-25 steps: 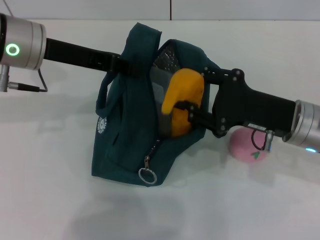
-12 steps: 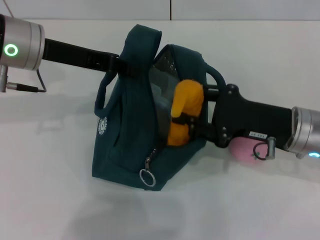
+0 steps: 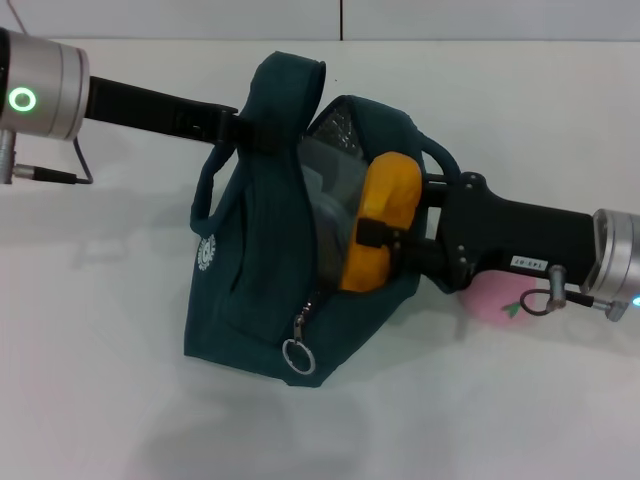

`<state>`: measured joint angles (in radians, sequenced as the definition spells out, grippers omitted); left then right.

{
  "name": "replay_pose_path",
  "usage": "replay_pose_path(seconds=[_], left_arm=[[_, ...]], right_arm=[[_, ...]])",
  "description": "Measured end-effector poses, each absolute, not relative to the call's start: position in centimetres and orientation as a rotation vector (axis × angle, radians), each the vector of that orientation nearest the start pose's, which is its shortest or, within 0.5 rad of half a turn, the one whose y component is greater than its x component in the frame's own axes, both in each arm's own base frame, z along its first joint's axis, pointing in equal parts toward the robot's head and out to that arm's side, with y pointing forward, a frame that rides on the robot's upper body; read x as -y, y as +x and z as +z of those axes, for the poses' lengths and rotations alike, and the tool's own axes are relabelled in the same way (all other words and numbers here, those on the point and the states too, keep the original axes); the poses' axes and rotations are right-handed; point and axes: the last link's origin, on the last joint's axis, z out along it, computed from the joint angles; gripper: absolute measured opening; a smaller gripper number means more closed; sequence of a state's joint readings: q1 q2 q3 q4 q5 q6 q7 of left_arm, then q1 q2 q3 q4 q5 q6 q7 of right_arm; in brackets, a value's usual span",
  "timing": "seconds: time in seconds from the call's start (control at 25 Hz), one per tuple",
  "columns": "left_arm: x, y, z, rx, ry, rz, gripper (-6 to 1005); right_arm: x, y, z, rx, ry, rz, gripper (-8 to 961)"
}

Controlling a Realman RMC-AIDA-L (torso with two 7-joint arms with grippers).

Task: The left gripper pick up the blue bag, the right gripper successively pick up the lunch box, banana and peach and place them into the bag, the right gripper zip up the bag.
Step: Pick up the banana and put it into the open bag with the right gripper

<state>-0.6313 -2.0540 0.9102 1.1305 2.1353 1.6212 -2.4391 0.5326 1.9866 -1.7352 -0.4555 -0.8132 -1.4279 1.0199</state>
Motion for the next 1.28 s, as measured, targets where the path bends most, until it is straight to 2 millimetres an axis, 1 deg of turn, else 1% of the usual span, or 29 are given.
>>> replay_pose_path(seconds=[0.24,0.44,0.6,0.72,0.88,1.0,1.08,1.2,1.28], left_arm=[[-37.1,-17.8,4.5,1.324,-2.646,-0.390,50],[-37.1,-17.7,4.4,1.317,-2.651,-0.393,50],[-37.1,-17.6,4.4,1.318,-2.652,-0.394,49],[-37.0,-17.8,4.4,1.322,-2.649,-0.394,49],[-37.0,-18.0,4.3,1.330,-2.648,-0.391,50],[-37.0,-18.0,4.3,1.330,-2.648,-0.391,50],[-37.0,-18.0,4.3,1.330,-2.648,-0.392,49],[-37.0,-17.9,4.3,1.325,-2.651,-0.391,49],[-37.1,-17.8,4.3,1.322,-2.652,-0.392,49]], right_arm=[[-32.3,19.4,-4.8,-0.401,-2.783,1.125,537],[-32.5,18.7,-5.5,-0.435,-2.890,1.044,566],[-32.9,18.4,-5.8,-0.464,-2.912,0.999,590],[-33.5,18.5,-5.2,-0.472,-2.868,1.010,610],[-34.3,18.8,-3.2,-0.449,-2.773,1.062,614],[-34.3,18.6,-2.5,-0.415,-2.780,1.055,611],[-34.0,18.5,-2.8,-0.413,-2.817,1.024,610],[-33.3,18.4,-4.0,-0.403,-2.877,0.973,609],[-33.8,18.7,-4.0,-0.418,-2.845,0.945,608]])
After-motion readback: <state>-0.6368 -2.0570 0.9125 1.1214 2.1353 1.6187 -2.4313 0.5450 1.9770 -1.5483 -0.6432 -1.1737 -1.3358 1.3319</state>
